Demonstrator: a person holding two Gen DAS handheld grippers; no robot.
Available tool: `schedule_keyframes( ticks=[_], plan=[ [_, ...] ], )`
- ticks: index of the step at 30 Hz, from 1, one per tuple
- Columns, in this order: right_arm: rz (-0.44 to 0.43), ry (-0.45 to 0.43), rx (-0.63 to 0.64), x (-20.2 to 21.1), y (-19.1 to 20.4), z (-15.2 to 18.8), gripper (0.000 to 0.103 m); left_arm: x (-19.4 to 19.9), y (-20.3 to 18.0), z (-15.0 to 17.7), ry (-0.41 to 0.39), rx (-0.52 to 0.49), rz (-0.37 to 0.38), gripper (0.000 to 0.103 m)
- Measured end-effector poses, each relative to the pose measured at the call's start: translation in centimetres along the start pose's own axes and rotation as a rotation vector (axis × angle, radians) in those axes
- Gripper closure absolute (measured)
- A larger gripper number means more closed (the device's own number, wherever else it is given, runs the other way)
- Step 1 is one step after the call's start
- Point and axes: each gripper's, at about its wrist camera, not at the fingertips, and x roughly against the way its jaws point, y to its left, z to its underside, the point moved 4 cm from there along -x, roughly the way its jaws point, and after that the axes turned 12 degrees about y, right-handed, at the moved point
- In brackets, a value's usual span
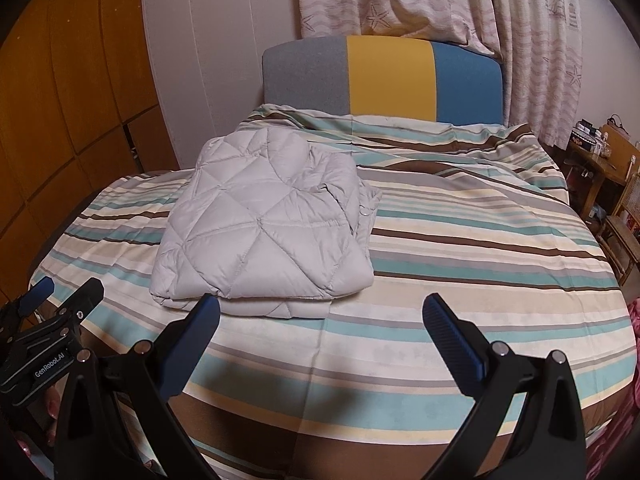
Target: Fold large clothes
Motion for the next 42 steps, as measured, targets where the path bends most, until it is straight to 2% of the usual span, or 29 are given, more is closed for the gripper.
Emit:
schedule_keyframes(
  ticks=[42],
  plan=[
    [-0.006,0.020,-0.011,-0.04,-0.94,0.10,0.002,-0.60,-0.70,0.37,0.018,-0.016,0.008,0.003]
  ],
)
